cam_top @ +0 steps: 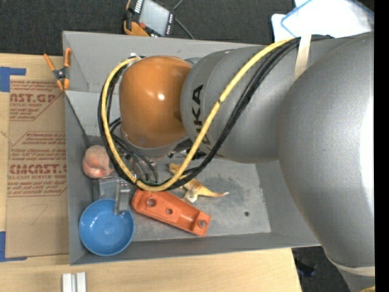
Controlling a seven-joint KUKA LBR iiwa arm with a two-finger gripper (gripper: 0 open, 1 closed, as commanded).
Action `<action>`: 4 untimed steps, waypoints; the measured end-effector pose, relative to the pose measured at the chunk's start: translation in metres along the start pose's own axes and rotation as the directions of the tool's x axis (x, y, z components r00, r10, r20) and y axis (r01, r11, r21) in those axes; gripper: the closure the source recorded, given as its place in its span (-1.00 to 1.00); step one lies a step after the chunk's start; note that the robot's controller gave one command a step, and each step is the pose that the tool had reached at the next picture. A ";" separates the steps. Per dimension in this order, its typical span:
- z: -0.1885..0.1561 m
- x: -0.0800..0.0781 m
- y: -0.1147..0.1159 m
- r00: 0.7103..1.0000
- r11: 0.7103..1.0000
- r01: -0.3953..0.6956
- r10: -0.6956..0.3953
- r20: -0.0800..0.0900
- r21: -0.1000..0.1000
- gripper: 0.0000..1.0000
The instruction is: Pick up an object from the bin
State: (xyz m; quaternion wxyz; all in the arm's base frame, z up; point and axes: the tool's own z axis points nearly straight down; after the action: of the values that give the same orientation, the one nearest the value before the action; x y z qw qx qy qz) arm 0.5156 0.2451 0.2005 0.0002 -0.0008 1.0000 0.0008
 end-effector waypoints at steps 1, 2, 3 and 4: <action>0.000 0.000 0.000 1.000 1.000 0.000 0.000 0.000 0.000 -1.00; 0.039 0.029 -0.022 0.915 0.915 0.403 -0.403 0.001 0.000 -1.00; 0.056 0.026 -0.016 0.906 0.906 0.422 -0.422 0.002 -0.002 -1.00; 0.109 0.026 -0.004 0.918 0.918 0.397 -0.397 0.003 -0.006 -1.00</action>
Offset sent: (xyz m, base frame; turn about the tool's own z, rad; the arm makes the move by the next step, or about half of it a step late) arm -0.0312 -0.0255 -0.0424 -0.4574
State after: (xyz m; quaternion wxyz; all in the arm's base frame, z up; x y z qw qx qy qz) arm 0.4897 0.2411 0.0920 0.0012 -0.2037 0.9790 0.0040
